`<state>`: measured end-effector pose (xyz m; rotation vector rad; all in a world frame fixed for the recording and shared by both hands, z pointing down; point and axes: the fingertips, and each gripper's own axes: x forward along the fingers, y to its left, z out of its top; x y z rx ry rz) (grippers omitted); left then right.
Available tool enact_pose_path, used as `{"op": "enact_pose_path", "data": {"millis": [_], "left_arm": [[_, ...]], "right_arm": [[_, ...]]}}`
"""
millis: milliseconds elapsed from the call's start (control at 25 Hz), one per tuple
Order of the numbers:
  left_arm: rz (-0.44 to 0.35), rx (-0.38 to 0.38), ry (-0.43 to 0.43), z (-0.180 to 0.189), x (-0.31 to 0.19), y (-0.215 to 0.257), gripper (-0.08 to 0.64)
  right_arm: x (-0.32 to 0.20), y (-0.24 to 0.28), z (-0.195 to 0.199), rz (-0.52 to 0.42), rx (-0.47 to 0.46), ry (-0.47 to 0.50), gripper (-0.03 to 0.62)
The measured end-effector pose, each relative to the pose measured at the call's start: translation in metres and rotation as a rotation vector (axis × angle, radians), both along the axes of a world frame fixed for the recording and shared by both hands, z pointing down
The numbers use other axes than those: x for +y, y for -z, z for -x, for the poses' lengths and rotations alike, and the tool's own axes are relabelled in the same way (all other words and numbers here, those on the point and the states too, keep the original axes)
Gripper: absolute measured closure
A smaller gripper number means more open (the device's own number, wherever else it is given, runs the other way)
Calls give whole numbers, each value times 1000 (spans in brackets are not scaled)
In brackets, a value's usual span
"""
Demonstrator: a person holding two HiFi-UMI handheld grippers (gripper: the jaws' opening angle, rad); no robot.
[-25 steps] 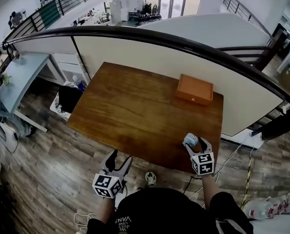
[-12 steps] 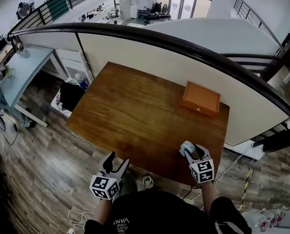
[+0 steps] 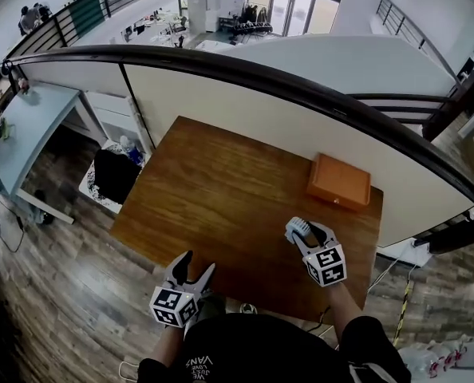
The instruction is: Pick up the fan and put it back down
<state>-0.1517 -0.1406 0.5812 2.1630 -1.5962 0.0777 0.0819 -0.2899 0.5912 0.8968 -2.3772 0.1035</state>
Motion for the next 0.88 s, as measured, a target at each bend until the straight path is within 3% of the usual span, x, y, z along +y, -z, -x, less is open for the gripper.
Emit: {"op": "enact_pose_path", "data": {"millis": [200, 480, 880], "left_arm": [[-7, -8, -58, 31, -43, 4, 278], [-25, -46, -145, 59, -95, 3, 278], [-12, -14, -172, 79, -150, -11, 279]], "right_arm": [[-54, 6, 41, -26, 0, -4, 399], [-126, 10, 68, -58, 23, -13, 399], [-210, 9, 89, -77, -8, -25, 400]]}}
